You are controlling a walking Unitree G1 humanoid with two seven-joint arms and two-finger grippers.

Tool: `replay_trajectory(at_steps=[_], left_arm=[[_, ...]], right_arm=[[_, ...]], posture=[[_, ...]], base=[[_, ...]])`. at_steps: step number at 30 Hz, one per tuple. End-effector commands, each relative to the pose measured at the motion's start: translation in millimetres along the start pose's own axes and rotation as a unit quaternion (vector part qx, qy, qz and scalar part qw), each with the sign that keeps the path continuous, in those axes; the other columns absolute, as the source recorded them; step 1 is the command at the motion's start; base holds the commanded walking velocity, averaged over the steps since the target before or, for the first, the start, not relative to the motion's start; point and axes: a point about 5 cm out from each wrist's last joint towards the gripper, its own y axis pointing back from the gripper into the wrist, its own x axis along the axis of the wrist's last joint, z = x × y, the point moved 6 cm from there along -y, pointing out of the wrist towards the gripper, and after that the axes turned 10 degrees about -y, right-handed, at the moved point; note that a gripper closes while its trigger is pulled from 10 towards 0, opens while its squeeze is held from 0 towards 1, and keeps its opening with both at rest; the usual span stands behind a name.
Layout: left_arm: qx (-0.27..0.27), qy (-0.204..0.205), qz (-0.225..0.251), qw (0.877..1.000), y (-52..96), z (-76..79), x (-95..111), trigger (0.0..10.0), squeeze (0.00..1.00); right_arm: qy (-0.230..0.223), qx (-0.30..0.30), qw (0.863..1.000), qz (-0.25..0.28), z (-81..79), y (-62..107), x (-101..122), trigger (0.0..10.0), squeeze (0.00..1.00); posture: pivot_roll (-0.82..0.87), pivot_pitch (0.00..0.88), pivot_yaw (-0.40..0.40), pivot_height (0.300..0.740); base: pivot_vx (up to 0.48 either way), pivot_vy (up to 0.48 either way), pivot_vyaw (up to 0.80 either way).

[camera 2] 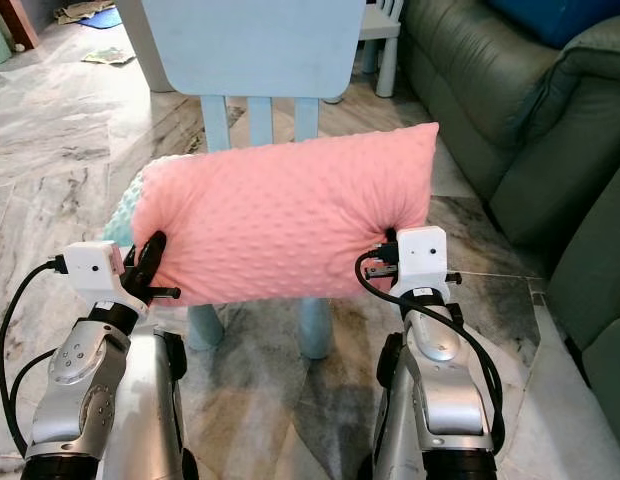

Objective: Move the pillow to the sofa

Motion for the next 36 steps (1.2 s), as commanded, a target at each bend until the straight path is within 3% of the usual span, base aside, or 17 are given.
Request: replay_trajectory(at_steps=[1, 36], left_arm=[[0.011, -0.012, 0.004, 1.0, -0.4, -6.2, 4, 10.0, 0.0], [-0.012, -0.027, -0.016, 0.999, -7.0, 6.8, -4, 10.0, 0.0]], right_arm=[[0.0, -0.023, 0.999, 0.023, 11.8, -0.6, 15, 10.0, 0.0], [-0.005, -0.024, 0.999, 0.031, 11.8, -3.8, 20, 10.0, 0.0]], posture=[[-0.05, 0.0, 0.026, 0.438], [-0.06, 0.0, 0.036, 0.663]], base=[[0.0, 0.0, 0.0], [0.0, 0.0, 0.0]])
